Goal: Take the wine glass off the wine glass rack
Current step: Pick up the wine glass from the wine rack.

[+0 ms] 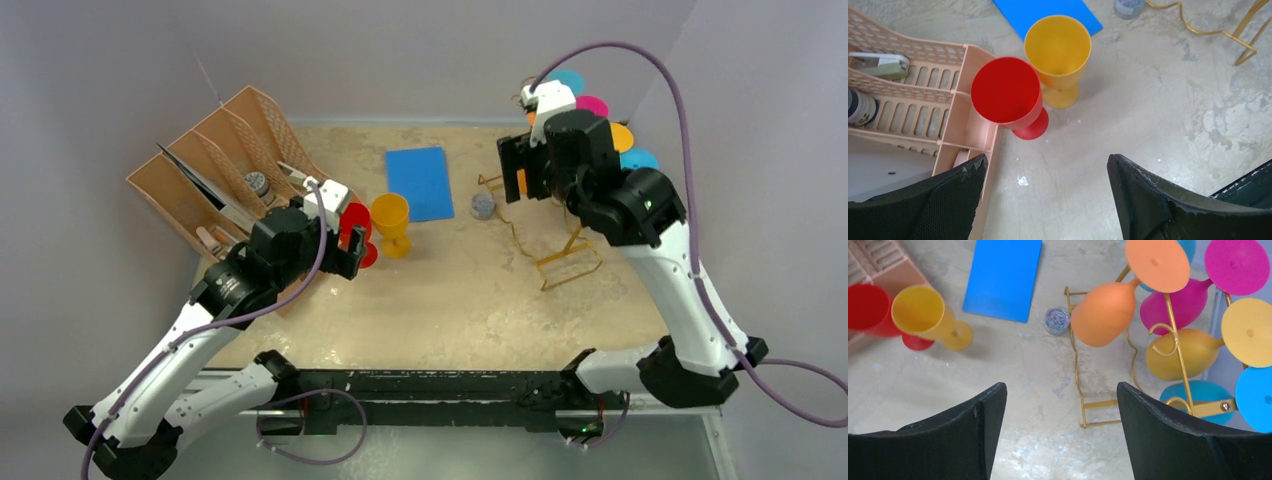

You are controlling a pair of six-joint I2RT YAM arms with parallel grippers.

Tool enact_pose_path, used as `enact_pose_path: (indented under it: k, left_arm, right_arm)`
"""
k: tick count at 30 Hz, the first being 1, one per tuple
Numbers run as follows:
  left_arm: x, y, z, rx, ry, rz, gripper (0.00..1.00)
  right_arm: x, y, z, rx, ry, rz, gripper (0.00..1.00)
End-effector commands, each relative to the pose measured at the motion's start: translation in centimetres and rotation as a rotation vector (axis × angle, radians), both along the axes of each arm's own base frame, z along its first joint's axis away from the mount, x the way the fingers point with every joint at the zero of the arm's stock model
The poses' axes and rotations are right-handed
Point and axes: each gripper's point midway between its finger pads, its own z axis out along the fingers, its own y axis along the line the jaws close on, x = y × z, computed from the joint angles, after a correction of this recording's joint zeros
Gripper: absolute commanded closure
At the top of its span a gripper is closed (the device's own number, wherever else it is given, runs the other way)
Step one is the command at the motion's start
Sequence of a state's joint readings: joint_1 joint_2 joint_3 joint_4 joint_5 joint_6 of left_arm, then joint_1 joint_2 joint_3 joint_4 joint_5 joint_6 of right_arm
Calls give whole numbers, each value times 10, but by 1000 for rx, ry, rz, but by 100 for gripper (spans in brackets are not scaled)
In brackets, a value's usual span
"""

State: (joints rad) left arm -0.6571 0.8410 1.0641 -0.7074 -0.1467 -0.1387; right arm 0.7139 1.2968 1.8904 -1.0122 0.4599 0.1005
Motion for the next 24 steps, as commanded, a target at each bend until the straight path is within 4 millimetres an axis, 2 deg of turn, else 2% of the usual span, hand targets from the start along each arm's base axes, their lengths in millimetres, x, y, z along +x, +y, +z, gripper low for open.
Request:
enact_pose_path:
  k: [1,6,10,23,24]
  left_arm:
    - [-5,13,3,-28,-41,57,12]
    - [-9,23,13,-92,-94,105,10]
    - [-10,32,9,-78,-97,138,9]
    - [-4,35,-1,-141,-35,156,10]
    - [-4,36,-1,-143,-34,160,10]
  right_arm:
    - [22,-15,19,197,33,-69,15]
    - [46,-23,23,276,42,-116,11]
    - [60,-41,26,390,49,-181,12]
    - [121,-67,15,802,142,-273,33]
    - [126,-74,14,822,141,-294,35]
